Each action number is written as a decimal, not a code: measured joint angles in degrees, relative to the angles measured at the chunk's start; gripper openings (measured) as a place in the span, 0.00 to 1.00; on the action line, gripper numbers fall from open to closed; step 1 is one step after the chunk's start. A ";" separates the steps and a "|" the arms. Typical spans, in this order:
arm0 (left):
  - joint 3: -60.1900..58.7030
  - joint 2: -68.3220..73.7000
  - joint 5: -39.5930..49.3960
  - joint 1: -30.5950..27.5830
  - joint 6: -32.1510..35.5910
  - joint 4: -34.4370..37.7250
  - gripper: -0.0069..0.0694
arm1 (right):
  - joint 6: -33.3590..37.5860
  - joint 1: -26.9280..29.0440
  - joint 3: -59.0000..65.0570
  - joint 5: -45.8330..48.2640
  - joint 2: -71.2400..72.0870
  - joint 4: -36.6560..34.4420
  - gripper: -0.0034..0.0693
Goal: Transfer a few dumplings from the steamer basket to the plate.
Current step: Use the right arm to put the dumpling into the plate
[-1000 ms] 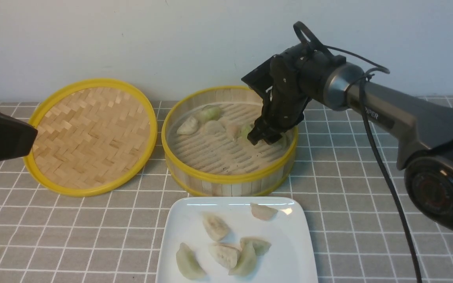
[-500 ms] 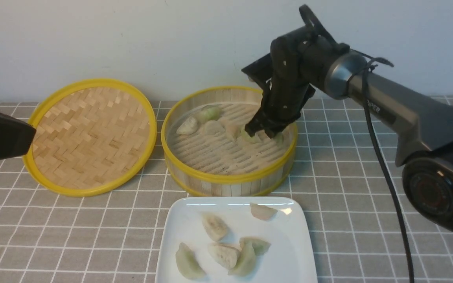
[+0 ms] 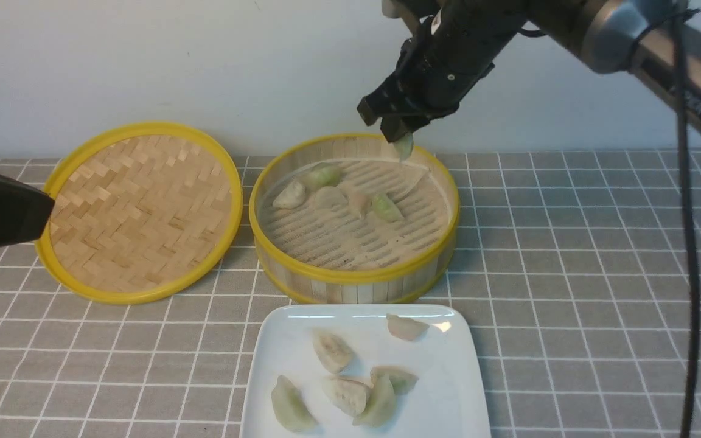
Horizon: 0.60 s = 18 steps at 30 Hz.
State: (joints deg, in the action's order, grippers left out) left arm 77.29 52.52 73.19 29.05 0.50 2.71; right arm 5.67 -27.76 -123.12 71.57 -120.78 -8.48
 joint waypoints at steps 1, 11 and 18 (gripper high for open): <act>-0.05 0.00 0.00 0.00 0.00 0.00 0.08 | 0.56 -0.88 3.87 0.00 2.34 -0.35 0.20; -3.63 0.00 -0.07 0.00 0.00 0.05 0.08 | 0.88 -8.26 23.87 0.02 8.06 -2.42 0.20; -4.54 0.00 -0.07 0.00 0.16 0.11 0.08 | -3.60 -8.59 26.48 -0.70 2.76 -3.25 0.23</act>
State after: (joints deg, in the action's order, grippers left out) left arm 72.75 52.52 73.13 29.05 0.67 2.81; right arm 2.07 -36.35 -96.63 70.87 -118.02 -11.72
